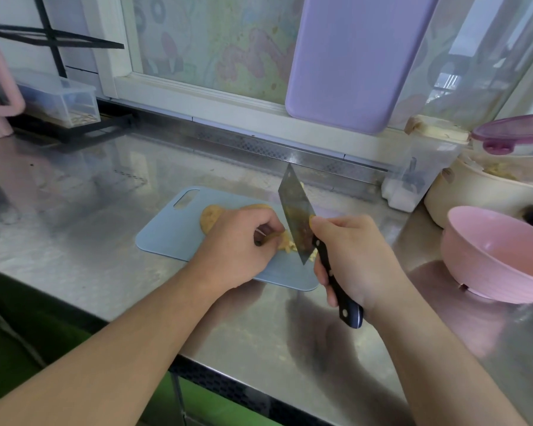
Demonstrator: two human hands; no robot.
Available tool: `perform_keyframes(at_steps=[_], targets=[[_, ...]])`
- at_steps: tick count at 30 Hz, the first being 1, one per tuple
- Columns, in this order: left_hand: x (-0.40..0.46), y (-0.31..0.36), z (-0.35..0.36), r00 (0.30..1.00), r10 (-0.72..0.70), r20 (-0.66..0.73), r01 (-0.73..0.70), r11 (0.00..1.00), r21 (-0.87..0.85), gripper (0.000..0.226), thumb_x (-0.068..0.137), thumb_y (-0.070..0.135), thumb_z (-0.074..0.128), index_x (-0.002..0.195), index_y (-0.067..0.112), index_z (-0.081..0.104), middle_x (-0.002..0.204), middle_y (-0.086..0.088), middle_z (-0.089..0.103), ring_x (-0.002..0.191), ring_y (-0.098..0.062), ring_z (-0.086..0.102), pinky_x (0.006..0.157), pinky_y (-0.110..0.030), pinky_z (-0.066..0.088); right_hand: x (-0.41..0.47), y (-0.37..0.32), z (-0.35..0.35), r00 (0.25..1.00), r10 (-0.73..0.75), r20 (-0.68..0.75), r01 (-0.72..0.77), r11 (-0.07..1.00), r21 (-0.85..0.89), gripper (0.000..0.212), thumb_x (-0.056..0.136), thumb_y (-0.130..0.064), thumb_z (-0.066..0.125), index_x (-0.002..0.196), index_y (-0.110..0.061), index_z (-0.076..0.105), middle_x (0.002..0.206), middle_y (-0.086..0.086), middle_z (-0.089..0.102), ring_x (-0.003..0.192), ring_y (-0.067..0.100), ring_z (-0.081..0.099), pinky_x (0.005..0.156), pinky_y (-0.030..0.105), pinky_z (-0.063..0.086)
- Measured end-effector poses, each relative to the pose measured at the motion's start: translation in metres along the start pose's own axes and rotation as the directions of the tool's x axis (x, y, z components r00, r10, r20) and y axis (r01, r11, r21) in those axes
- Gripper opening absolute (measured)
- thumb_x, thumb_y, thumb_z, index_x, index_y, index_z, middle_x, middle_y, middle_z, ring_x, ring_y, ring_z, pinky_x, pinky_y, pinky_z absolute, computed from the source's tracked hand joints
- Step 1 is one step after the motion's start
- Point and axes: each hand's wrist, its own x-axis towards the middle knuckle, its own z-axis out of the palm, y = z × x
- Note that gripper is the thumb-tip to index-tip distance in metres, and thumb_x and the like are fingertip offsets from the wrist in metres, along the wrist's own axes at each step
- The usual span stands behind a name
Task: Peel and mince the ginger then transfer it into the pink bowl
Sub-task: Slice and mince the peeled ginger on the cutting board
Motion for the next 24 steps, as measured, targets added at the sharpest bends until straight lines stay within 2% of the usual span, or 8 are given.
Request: perform_keyframes(at_steps=[11,18,24], targets=[[0.0001,0.0018,-0.0013,1.0,0.006,-0.026,-0.005,0.999,0.032,0.01,0.089,0.016,0.08,0.091,0.024,0.074,0.086,0.015,0.074,0.083,0.001,0.069,0.083,-0.02,0.056,-0.0054,-0.0024,-0.0052,0.999,-0.034,-0.01,0.034,0.999,0.01,0.042,0.106,-0.021,0.044,0.084,0.014,0.051,0.047,0.018,0.053,0.029,0.027,0.045,0.039,0.021,0.033],[0.0002,0.0016,-0.0014,0.999,0.012,-0.04,-0.01,0.999,0.04,0.011,0.088,0.017,0.081,0.083,0.024,0.075,0.081,0.014,0.074,0.08,-0.002,0.07,0.082,-0.025,0.057,-0.0075,-0.0035,-0.0021,1.0,-0.018,0.005,0.018,1.0,-0.011,0.042,0.107,-0.023,0.044,0.084,0.012,0.049,0.047,0.017,0.054,0.029,0.027,0.046,0.039,0.021,0.032],[0.0007,-0.0011,-0.0002,0.999,0.022,-0.042,-0.019,0.999,0.051,0.012,0.087,0.016,0.08,0.081,0.024,0.075,0.081,0.013,0.074,0.076,-0.005,0.07,0.08,-0.033,0.059,-0.0092,-0.0045,-0.0024,1.0,-0.016,-0.001,0.016,1.0,-0.01,0.042,0.108,-0.024,0.043,0.091,0.013,0.053,0.048,0.017,0.055,0.029,0.027,0.046,0.039,0.02,0.033]])
